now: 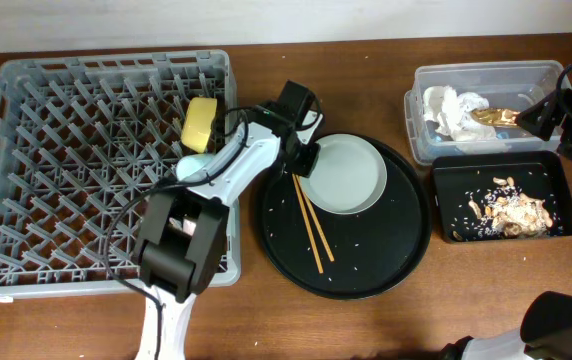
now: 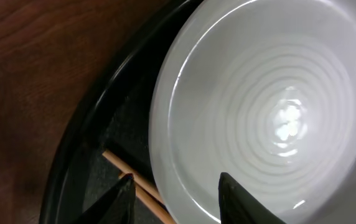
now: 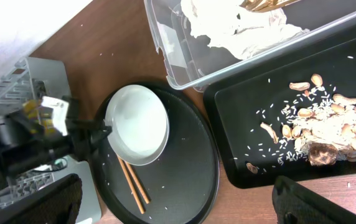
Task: Sort waste into correct bins and load items into the dishwasher rack
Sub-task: 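Grasp the white plate with left gripper and stand it in the rack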
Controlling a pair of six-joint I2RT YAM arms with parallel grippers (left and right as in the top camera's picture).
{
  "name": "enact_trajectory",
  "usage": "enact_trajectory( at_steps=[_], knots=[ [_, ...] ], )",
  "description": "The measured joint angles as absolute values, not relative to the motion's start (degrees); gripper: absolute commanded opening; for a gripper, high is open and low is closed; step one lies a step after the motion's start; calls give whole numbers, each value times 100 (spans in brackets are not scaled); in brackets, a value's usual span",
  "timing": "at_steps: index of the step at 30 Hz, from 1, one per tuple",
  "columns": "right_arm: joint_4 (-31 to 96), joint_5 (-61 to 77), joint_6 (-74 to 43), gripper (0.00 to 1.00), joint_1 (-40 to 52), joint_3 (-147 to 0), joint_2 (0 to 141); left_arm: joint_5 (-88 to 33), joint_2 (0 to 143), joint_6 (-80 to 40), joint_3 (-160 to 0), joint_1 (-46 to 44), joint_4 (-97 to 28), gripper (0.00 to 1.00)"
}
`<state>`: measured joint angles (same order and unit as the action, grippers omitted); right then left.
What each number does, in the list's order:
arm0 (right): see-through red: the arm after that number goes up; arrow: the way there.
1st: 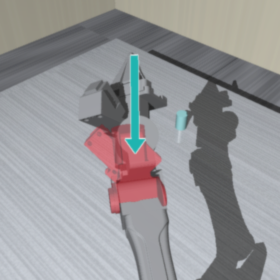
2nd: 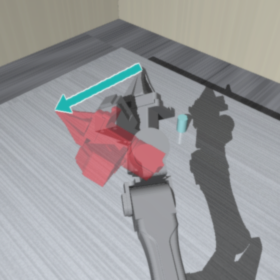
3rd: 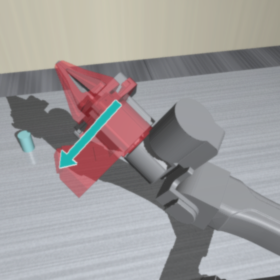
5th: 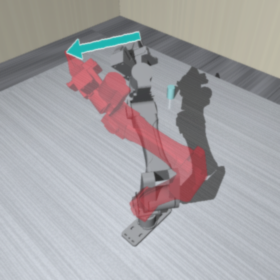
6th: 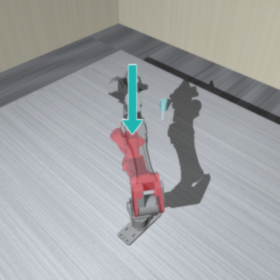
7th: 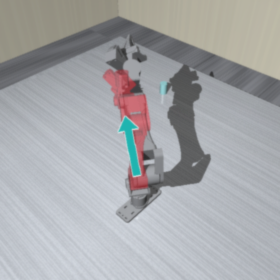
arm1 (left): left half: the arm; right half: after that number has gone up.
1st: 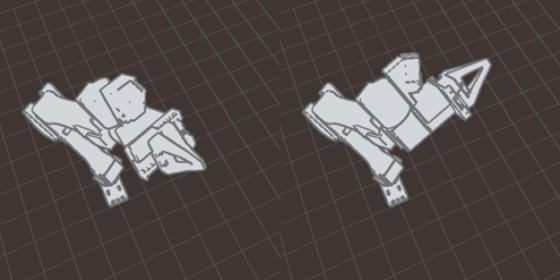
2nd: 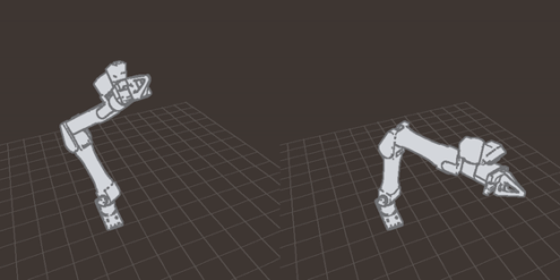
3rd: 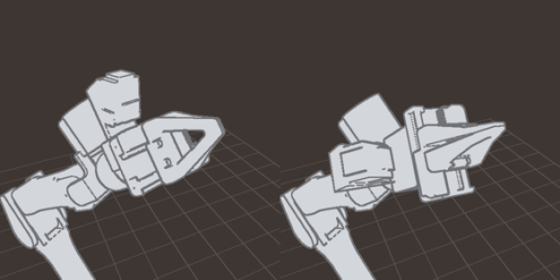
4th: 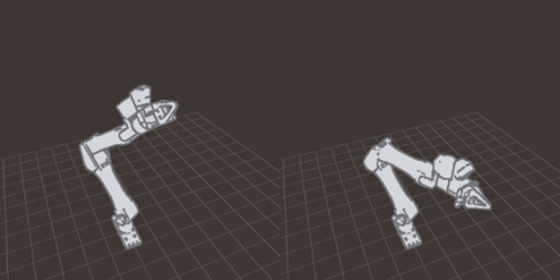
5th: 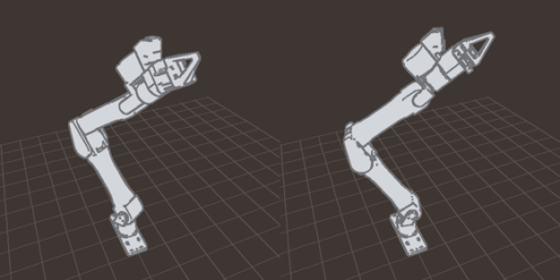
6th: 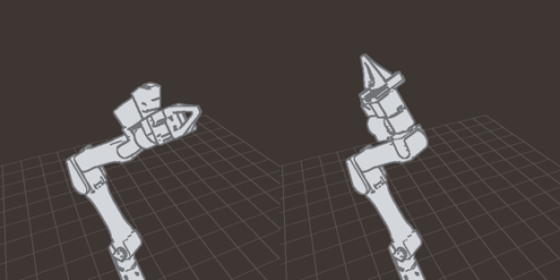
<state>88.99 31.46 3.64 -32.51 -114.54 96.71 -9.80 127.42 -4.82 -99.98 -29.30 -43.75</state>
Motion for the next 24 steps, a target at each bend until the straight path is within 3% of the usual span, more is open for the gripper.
enact_trajectory(
  at_steps=[2,4,5,14,17,20,24],
  knots=[
    [8897,3144,366,98,-3251,-11454,9671,-913,12964,-499,-10005,-2947,-4340,41],
    [8897,3140,368,98,-3251,-11454,9671,-891,12973,-504,-10005,-2980,-4285,9],
    [8897,3129,366,99,-3251,-11452,9671,-888,12978,-523,-10007,-2995,-4281,1],
    [8895,3127,368,98,-3251,-11454,9671,-961,12991,-565,-10259,-3076,-4600,1],
    [8906,3124,368,99,-3253,-11452,9671,-873,13080,-567,-11581,-3072,-5898,1],
    [8910,3124,366,99,-3251,-11452,9677,292,13089,-445,-14306,-3041,-7605,1],
    [8914,3107,366,98,-3253,-11452,9679,3428,13002,-14,-16191,-2982,-8169,1]
  ],
)
